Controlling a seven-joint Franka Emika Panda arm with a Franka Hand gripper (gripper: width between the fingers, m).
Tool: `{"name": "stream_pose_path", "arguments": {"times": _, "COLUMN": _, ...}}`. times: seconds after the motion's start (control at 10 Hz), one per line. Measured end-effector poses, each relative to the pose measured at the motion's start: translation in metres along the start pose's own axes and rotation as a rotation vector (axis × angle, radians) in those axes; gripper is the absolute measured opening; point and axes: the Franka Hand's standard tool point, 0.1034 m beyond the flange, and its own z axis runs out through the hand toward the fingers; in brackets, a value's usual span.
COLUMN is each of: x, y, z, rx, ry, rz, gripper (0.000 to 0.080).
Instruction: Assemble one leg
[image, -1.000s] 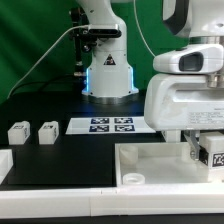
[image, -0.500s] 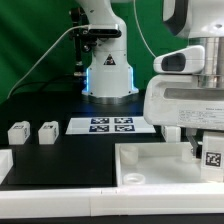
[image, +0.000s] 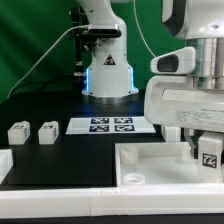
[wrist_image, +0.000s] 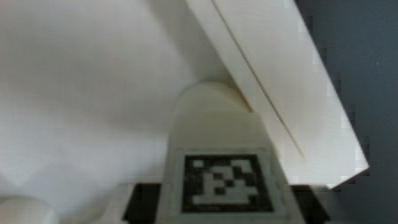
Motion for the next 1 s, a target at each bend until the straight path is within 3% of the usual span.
{"name": "stream_pose_path", "arguments": {"times": 0.5, "x": 0.0000, "y": 0.0000, "z": 0.0000, "rx": 0.000, "ry": 0.000, "rz": 0.000, "gripper": 0.0274}}
{"name": "stream_pose_path", "arguments": {"times": 0.8, "x": -0.0019, "y": 0.0015, "z": 0.0000, "rx": -0.001, "ry": -0.014, "rz": 0.577, "gripper": 0.0274}}
{"name": "stream_pose_path", "arguments": {"times": 1.0, "x": -0.0030, "y": 0.0008, "z": 0.0006, "rx": 0.023, "ry": -0.043, "rz": 0.938, "gripper": 0.0274}}
